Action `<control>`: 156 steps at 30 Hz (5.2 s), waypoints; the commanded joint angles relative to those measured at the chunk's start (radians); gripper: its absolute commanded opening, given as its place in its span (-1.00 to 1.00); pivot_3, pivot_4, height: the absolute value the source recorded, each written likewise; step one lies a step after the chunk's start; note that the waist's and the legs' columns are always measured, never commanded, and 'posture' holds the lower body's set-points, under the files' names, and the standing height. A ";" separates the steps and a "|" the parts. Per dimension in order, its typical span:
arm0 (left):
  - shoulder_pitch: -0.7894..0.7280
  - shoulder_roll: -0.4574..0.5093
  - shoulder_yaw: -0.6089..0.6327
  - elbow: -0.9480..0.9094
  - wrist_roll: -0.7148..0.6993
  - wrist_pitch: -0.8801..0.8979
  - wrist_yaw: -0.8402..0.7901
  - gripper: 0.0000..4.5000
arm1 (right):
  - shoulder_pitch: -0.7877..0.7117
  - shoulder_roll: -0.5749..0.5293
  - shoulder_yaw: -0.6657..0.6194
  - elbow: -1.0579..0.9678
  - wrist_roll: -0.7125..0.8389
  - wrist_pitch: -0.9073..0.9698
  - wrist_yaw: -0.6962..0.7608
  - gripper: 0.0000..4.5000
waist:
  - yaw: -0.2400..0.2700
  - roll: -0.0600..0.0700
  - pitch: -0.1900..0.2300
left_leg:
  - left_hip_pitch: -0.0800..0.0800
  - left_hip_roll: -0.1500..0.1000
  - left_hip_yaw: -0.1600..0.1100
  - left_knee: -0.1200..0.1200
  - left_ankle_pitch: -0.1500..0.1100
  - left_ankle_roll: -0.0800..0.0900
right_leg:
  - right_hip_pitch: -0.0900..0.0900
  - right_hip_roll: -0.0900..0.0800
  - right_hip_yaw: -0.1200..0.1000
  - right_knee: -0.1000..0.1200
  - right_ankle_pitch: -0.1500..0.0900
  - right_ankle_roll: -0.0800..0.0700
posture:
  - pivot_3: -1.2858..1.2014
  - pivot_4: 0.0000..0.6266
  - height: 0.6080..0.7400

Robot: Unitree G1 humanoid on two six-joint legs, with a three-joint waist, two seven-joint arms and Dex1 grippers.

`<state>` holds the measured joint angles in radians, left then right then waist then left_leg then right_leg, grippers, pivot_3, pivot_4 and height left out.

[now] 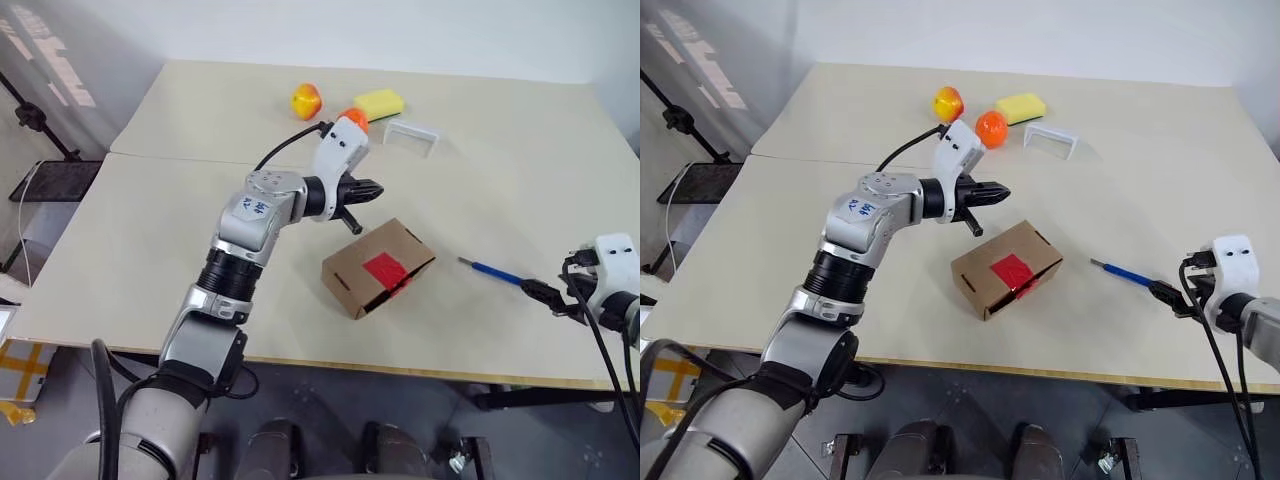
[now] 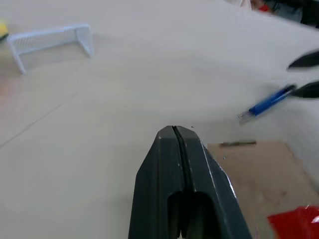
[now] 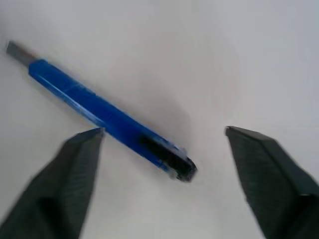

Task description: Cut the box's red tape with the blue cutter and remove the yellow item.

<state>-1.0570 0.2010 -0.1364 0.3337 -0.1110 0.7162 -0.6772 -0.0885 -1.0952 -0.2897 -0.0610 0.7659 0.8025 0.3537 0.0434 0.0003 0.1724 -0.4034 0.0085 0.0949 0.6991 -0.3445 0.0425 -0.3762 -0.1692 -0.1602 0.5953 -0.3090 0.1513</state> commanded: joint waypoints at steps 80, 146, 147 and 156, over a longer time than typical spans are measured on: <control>0.056 0.161 -0.071 -0.141 -0.133 0.055 -0.303 -1.00 | -0.826 0.230 0.446 -0.163 -0.411 0.442 0.403 0.29 | -0.021 -0.001 0.001 | -0.001 -0.002 -0.001 0.002 0.000 -0.001 | -0.004 0.000 0.001 0.011 0.000 0.000 | 0.03 -0.52 1.00; 0.151 0.194 -0.273 -0.129 0.028 -0.097 -0.386 -1.00 | -0.804 0.546 0.320 0.563 -0.314 0.474 0.548 0.68 | -0.049 -0.002 -0.002 | 0.015 0.001 0.000 0.002 0.001 -0.002 | 0.007 0.000 0.004 0.017 -0.001 -0.002 | 0.03 -0.52 1.00; 0.149 0.194 -0.272 -0.122 0.030 -0.102 -0.386 -1.00 | -0.810 0.548 0.323 0.570 -0.315 0.481 0.544 0.54 | -0.049 -0.002 -0.002 | 0.015 0.001 0.000 0.001 0.001 -0.003 | 0.007 0.000 0.004 0.017 -0.001 -0.002 | 0.03 -0.52 1.00; 0.143 0.193 -0.262 -0.068 0.044 -0.144 -0.372 -1.00 | -0.852 0.555 0.251 0.562 -0.315 0.612 0.433 -0.87 | -0.045 -0.002 -0.002 | 0.014 0.002 0.000 0.002 0.001 -0.003 | 0.006 0.000 0.005 0.017 -0.001 -0.002 | 0.03 -0.52 1.00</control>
<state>-0.9251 0.3930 -0.3708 0.2222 -0.1092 0.5661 -1.0654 -0.9289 -0.5364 -0.0237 0.5167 0.4512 1.3649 0.8187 -0.0019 -0.0018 0.1700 -0.3891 0.0111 0.0949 0.7006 -0.3433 0.0399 -0.3703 -0.1695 -0.1548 0.6123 -0.3101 0.1491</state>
